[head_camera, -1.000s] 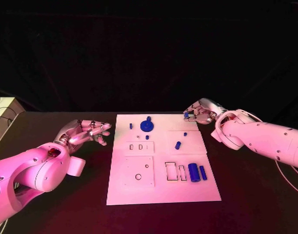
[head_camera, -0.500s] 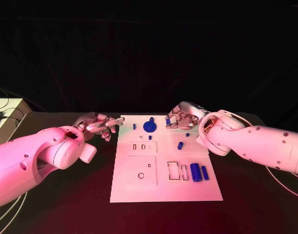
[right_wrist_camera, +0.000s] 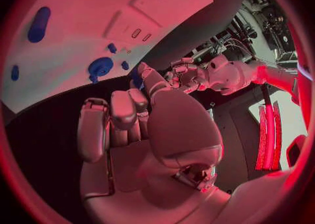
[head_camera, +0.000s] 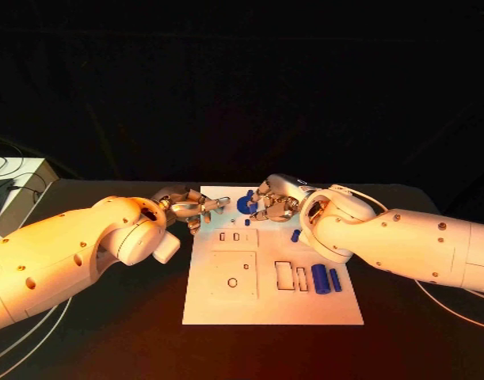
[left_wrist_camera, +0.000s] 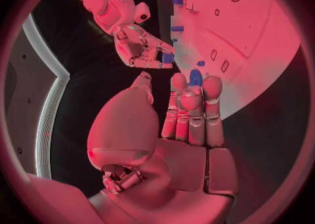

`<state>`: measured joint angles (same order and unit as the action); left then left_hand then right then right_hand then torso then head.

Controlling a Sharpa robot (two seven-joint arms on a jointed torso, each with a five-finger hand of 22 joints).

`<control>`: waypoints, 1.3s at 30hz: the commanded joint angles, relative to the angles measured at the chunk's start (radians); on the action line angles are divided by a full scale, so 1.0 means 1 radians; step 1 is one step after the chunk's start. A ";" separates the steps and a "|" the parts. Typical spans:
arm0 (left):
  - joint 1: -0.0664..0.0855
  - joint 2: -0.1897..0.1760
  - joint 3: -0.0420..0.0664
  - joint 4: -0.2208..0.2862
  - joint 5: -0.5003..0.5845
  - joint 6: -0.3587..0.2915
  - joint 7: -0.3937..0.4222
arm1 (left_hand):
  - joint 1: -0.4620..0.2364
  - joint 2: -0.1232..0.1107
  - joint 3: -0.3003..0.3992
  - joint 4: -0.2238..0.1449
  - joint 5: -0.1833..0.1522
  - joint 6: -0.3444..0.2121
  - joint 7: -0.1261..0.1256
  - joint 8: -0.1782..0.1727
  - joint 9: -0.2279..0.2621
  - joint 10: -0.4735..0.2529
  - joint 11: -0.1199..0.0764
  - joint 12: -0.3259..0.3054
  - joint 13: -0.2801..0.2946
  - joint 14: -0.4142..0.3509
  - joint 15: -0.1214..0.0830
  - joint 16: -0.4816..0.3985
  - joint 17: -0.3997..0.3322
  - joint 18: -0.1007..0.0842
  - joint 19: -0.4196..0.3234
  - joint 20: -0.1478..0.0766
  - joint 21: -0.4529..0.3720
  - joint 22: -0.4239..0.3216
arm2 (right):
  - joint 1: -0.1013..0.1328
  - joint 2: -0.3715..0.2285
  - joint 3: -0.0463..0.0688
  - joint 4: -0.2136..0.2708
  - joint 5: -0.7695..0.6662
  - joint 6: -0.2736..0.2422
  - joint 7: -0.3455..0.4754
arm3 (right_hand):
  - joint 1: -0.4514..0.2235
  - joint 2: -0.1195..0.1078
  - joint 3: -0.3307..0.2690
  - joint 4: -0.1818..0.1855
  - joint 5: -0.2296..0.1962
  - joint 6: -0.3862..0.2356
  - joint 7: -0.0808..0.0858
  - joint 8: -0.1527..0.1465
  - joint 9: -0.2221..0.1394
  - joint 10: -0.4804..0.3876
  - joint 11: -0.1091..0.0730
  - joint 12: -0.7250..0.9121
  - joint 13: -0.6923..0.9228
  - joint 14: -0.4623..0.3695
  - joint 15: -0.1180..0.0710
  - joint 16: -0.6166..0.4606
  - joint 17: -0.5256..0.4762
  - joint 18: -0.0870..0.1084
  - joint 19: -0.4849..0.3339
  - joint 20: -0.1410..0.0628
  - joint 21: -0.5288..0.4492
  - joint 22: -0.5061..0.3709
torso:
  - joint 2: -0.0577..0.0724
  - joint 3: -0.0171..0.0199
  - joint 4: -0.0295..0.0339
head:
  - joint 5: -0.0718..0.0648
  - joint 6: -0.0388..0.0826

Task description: Assemble the parts on the task board

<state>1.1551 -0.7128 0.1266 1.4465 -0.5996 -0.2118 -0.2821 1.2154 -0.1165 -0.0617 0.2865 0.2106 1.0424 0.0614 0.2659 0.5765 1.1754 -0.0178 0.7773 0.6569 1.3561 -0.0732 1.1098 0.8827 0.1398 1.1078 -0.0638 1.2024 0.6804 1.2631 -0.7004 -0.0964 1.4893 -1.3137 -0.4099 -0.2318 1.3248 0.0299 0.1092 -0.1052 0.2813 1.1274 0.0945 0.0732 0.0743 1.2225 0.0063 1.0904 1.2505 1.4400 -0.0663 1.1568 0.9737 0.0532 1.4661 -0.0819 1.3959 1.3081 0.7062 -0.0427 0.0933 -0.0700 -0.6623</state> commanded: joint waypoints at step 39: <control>0.011 0.041 -0.012 0.022 -0.029 0.040 -0.145 | -0.008 -0.028 0.110 -0.021 0.060 0.043 0.002 -0.068 0.012 0.011 0.001 -0.018 -0.027 0.010 0.002 -0.018 0.019 0.009 0.001 0.008 -0.026 0.027 | -0.045 0.064 -0.015 -0.048 -0.021 0.058 -0.068 | -0.008 -0.003 0.002 -0.006 0.019 0.018 0.010 0.006 0.001 0.000 0.002 0.000 0.004 0.002 0.000 -0.005 -0.001 -0.008 0.091 0.002 -0.004 0.213 | 0.005 -0.0016 0.0006 | 0.001 -0.011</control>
<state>1.1642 -0.6718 0.1144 1.4652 -0.6200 -0.1897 -0.4253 1.2101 -0.1375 0.0485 0.2624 0.2722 1.0783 0.0644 0.2008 0.5881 1.1795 -0.0139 0.7600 0.6298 1.3596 -0.0696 1.0947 0.9004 0.1385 1.1058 -0.0621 1.1800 0.7066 1.2199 -0.6384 -0.1121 1.4448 -1.3309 -0.3605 -0.2988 1.3131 0.0179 0.1077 -0.1064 0.2964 1.1301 0.0922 0.0770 0.0743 1.2255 0.0094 1.0904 1.2529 1.4399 -0.0662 1.1569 0.9733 0.0532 1.4660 -0.0818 1.3959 1.3074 0.7099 -0.0433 0.0937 -0.0690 -0.6721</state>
